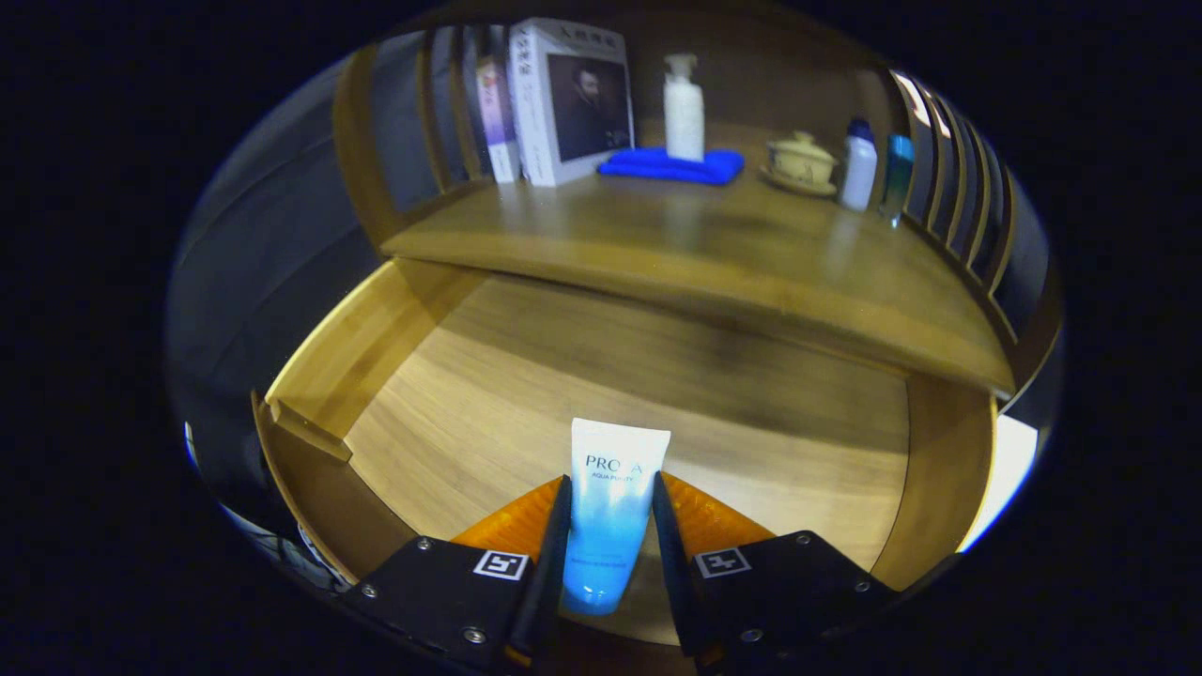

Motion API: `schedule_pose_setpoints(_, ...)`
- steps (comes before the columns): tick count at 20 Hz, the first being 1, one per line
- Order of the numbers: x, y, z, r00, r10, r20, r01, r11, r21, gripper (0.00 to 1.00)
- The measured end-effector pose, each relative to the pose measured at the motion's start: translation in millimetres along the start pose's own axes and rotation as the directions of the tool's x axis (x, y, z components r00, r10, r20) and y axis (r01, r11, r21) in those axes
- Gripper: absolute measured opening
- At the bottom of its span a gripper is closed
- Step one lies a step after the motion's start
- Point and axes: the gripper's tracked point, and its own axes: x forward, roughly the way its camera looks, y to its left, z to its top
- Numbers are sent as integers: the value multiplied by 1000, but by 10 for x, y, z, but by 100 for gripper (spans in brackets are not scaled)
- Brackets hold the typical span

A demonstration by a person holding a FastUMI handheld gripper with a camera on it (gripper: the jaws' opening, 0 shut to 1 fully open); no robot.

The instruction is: Pull open the drawer, take out the items inside it, and place them on the countertop above the cabinet.

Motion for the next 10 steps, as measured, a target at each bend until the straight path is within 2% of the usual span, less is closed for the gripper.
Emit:
schedule_pose_setpoints(4, -166, 45, 174, 992, -21, 123, 32, 996, -83, 50)
schedule_pose_setpoints(10, -425, 124, 466, 967, -22, 255, 46, 995, -89, 50)
